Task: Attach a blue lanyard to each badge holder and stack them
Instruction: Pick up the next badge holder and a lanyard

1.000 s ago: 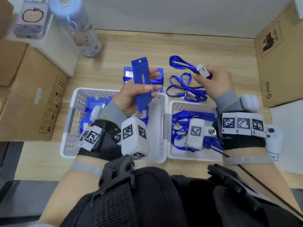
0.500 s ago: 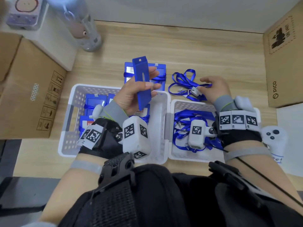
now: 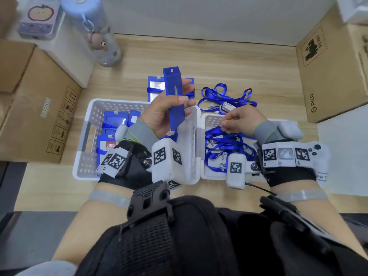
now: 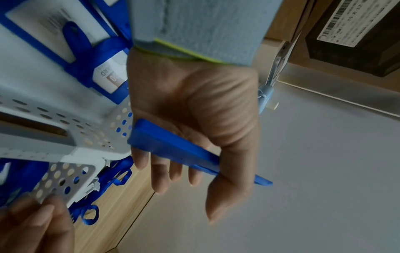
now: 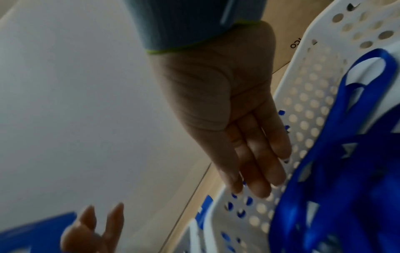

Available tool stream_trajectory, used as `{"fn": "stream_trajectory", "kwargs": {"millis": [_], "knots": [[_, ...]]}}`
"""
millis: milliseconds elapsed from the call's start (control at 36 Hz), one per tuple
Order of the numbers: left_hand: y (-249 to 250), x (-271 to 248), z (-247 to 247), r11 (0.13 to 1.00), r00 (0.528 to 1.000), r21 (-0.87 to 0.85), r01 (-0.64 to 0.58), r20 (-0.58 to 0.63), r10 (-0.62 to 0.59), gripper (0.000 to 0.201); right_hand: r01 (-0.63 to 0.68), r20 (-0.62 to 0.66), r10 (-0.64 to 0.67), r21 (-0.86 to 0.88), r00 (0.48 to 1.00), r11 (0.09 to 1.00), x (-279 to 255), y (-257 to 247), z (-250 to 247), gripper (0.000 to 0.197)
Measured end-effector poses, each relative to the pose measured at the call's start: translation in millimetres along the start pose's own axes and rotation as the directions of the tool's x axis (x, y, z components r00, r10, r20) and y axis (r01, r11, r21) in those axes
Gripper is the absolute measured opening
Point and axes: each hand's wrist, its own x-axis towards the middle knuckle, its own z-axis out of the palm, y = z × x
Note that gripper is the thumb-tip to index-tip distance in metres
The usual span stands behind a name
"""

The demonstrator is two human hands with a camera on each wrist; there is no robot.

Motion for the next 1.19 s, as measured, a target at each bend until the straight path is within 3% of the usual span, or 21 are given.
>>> {"fn": "stream_trajectory", "kwargs": {"millis": [139, 250, 528, 639, 861, 1194], "knots": [[-4, -5, 1, 0.999, 1.000, 0.018, 0.027, -0.004, -0.027, 0.057, 0.016, 0.004, -0.016, -0.377, 1.000, 0.926, 1, 6, 15, 0.019], [-4, -9, 1, 0.999, 0.999, 0.029, 0.041, -0.017, -0.041, 0.058, 0.026, 0.027, -0.015, -0.465, 1.000, 0.885, 4, 12, 23, 0.023], [-3, -16, -1, 0.996, 0.998, 0.077, 0.052, -0.040, -0.049, 0.060, 0.004, 0.034, 0.015, -0.476, 0.999, 0.879, 5, 22, 33, 0.028], [-3, -17, -1, 0.995, 0.998, 0.083, 0.058, -0.039, -0.055, 0.061, -0.031, 0.022, 0.046, -0.461, 0.999, 0.887, 3, 22, 34, 0.019], [-3, -18, 2, 0.994, 0.998, 0.097, 0.060, -0.042, -0.056, 0.062, -0.070, 0.019, 0.087, -0.436, 0.996, 0.897, 0, 23, 31, 0.029], [-5, -18, 7, 0.993, 0.998, 0.106, 0.058, -0.023, -0.055, 0.057, -0.131, 0.018, 0.156, -0.449, 0.988, 0.884, -6, 16, 28, 0.016]]}}
